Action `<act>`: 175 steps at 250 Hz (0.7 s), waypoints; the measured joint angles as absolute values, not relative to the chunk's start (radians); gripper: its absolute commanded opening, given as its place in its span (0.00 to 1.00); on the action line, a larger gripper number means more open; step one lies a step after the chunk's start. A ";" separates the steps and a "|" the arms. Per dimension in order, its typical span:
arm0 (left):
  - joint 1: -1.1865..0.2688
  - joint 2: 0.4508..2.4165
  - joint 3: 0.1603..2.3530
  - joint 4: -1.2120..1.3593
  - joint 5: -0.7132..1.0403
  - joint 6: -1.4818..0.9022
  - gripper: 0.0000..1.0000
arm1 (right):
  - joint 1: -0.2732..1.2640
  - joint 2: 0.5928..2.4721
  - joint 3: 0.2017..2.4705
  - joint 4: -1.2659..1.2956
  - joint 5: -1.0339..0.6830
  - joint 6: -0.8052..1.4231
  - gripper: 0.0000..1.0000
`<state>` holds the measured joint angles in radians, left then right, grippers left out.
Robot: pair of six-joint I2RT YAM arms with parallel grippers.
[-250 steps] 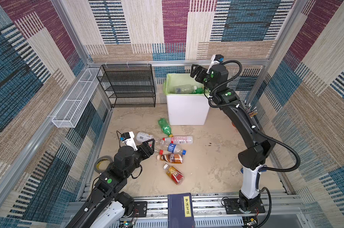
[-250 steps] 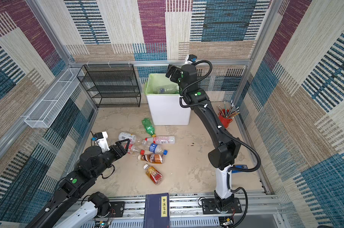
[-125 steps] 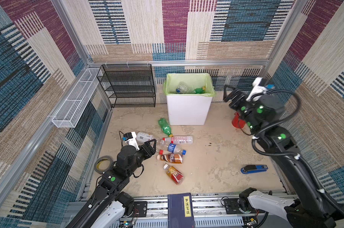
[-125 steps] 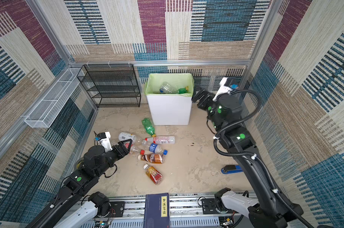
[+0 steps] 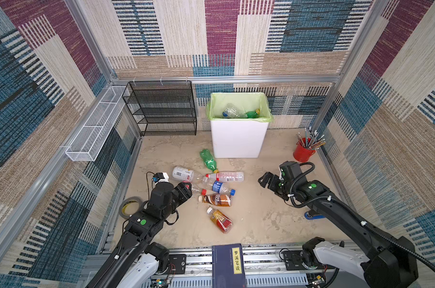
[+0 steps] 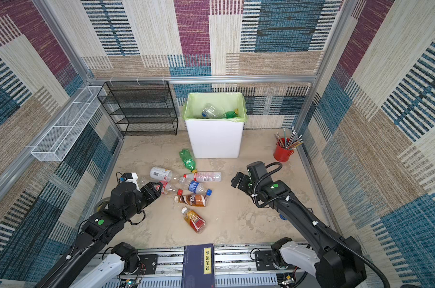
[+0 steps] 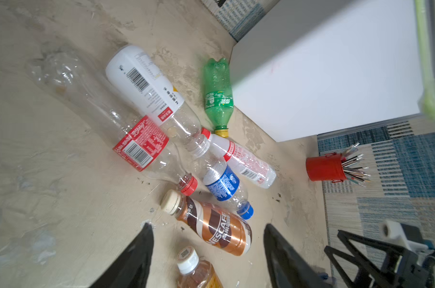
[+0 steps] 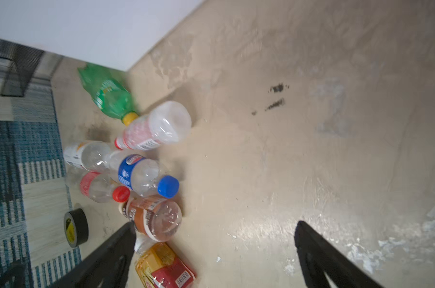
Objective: Throw the plastic bottles in the bin
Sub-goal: 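Return right gripper to the pile while left gripper lowers onto clear bottle, then close left gripper around the clear bottle in the pile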
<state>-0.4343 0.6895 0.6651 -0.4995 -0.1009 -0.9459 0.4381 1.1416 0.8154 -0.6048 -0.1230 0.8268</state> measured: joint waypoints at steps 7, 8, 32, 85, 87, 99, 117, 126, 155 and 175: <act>-0.427 0.703 0.673 -0.512 -0.101 -0.952 0.70 | 0.438 1.163 0.812 -0.604 -0.141 0.817 0.99; -0.426 0.705 0.674 -0.513 -0.100 -0.954 0.70 | 0.438 1.166 0.812 -0.604 -0.143 0.816 0.99; -0.391 0.754 0.705 -0.551 -0.099 -0.978 0.66 | 0.438 1.237 0.822 -0.605 -0.188 0.776 0.99; -0.280 0.969 0.831 -0.675 -0.038 -1.077 0.56 | 0.437 1.350 0.876 -0.599 -0.220 0.651 0.99; -0.278 0.978 0.836 -0.680 -0.035 -1.078 0.57 | 0.437 1.354 0.877 -0.599 -0.220 0.645 0.99; -0.266 1.026 0.858 -0.705 -0.009 -1.093 0.58 | 0.436 1.374 0.884 -0.596 -0.221 0.619 0.99; -0.250 1.086 0.879 -0.724 0.035 -1.127 0.61 | 0.432 1.403 0.890 -0.592 -0.228 0.584 0.99; -0.242 1.110 0.885 -0.729 0.056 -1.146 0.63 | 0.430 1.418 0.892 -0.590 -0.233 0.567 0.99; -0.218 1.173 0.890 -0.731 0.093 -1.208 0.71 | 0.422 1.447 0.897 -0.578 -0.260 0.514 0.99; -0.196 1.209 0.900 -0.739 0.115 -1.246 0.77 | 0.416 1.453 0.897 -0.566 -0.282 0.479 0.99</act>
